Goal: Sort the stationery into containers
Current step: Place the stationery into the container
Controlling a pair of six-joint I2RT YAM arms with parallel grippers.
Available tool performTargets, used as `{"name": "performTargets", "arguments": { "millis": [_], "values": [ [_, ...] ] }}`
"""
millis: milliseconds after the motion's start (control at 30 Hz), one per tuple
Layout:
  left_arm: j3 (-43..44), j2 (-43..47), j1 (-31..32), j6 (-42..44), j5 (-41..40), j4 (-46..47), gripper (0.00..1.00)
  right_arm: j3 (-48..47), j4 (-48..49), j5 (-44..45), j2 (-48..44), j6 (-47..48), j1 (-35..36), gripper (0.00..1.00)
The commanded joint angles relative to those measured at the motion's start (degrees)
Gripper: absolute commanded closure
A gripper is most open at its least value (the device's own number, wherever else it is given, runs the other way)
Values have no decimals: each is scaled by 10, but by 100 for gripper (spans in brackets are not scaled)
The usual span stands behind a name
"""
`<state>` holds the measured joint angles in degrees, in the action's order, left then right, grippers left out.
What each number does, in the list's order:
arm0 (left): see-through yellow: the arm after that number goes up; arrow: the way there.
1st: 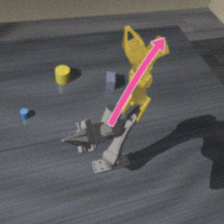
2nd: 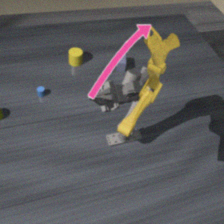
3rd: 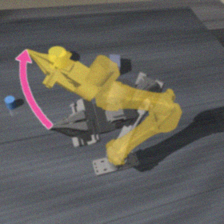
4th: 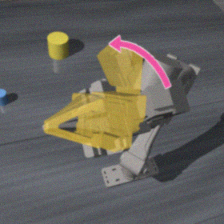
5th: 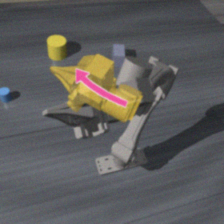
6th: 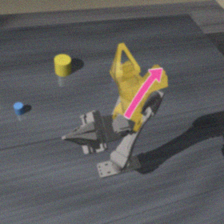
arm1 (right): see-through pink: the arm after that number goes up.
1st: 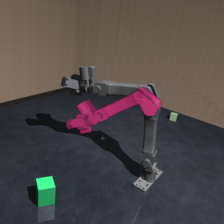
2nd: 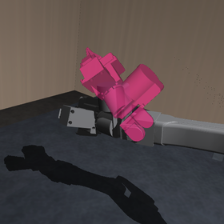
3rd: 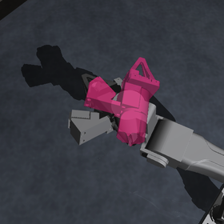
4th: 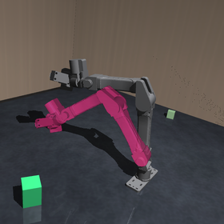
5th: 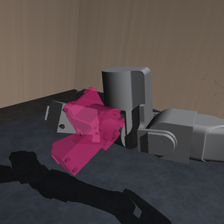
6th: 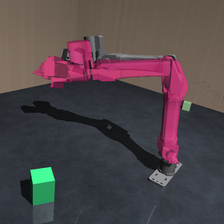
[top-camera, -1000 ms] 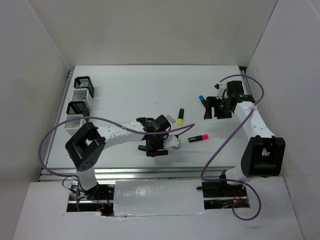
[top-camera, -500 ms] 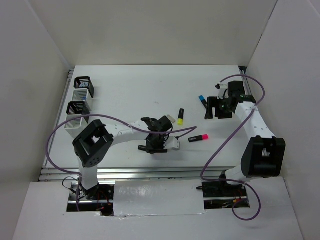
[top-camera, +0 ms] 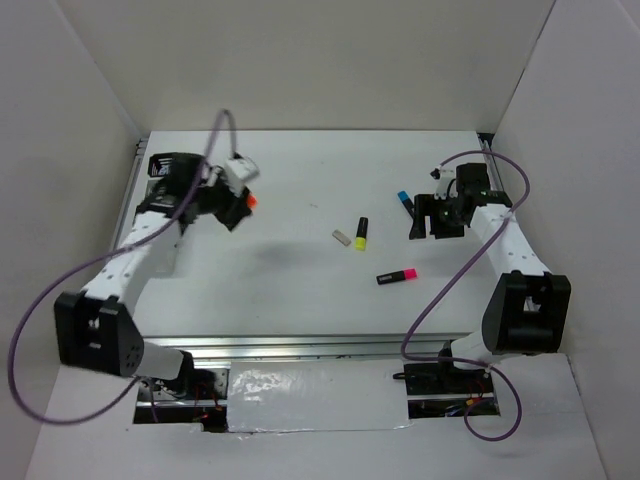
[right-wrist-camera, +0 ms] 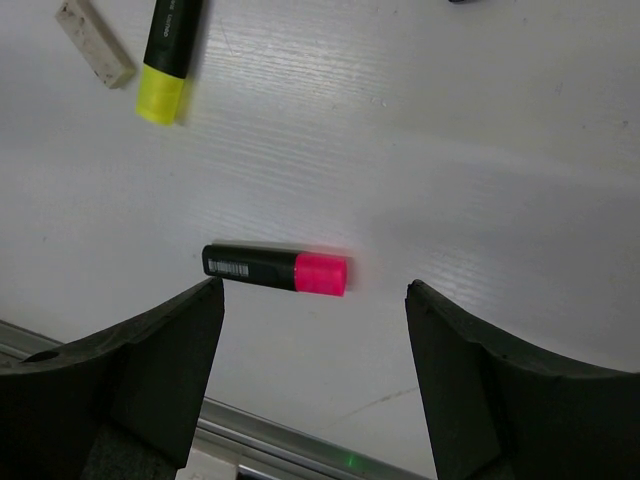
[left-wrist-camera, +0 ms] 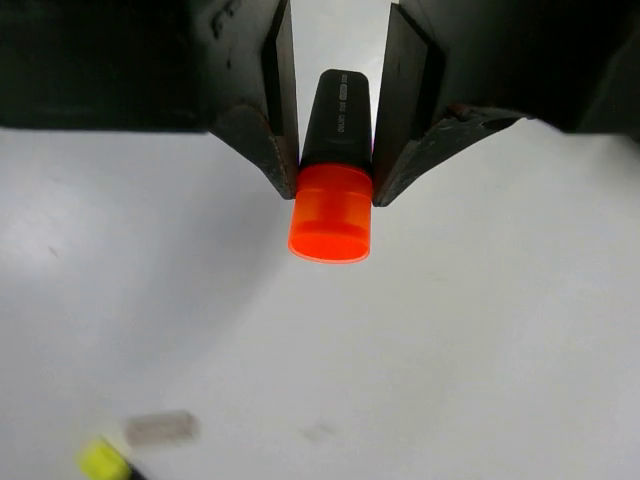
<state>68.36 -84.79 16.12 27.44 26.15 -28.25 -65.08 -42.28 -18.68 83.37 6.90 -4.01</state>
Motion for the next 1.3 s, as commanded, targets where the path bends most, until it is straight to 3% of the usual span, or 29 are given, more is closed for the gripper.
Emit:
{"name": "performTargets", "arguments": {
  "millis": [0,33,133,267,367,500,533,600,733,867,1100,1200,1267],
  "values": [
    [-41,112,-105,-96,164,123,100,6,27,-8,3,-6,0,20],
    [-49,125,-157,-106,177,143,100,7,30,-8,5,-6,0,20],
    [-59,151,-236,-108,187,163,100,10,35,-10,10,-5,-1,20],
    [-31,112,-323,-110,195,139,100,10,39,-10,14,-7,1,21],
    [-24,70,-421,-139,269,160,100,11,41,-7,14,-7,1,20],
    [9,-18,-489,-164,382,189,100,8,38,-4,19,-7,1,21],
    [10,-31,-510,-203,395,211,100,7,37,-3,20,-7,1,21],
    [6,-60,-524,-256,406,257,100,4,36,-2,21,-6,1,21],
    [-24,-60,-538,-253,372,373,100,4,37,-2,21,-8,1,21],
    [-47,-58,-543,-250,343,426,100,10,40,0,17,-10,1,21],
    [-59,-86,-544,-237,314,470,90,5,36,4,21,-9,1,21],
    [-63,-96,-547,-238,314,479,77,0,33,7,21,-8,2,21],
    [-70,-98,-547,-237,315,486,74,0,33,7,23,-8,2,21]
  ]
}}
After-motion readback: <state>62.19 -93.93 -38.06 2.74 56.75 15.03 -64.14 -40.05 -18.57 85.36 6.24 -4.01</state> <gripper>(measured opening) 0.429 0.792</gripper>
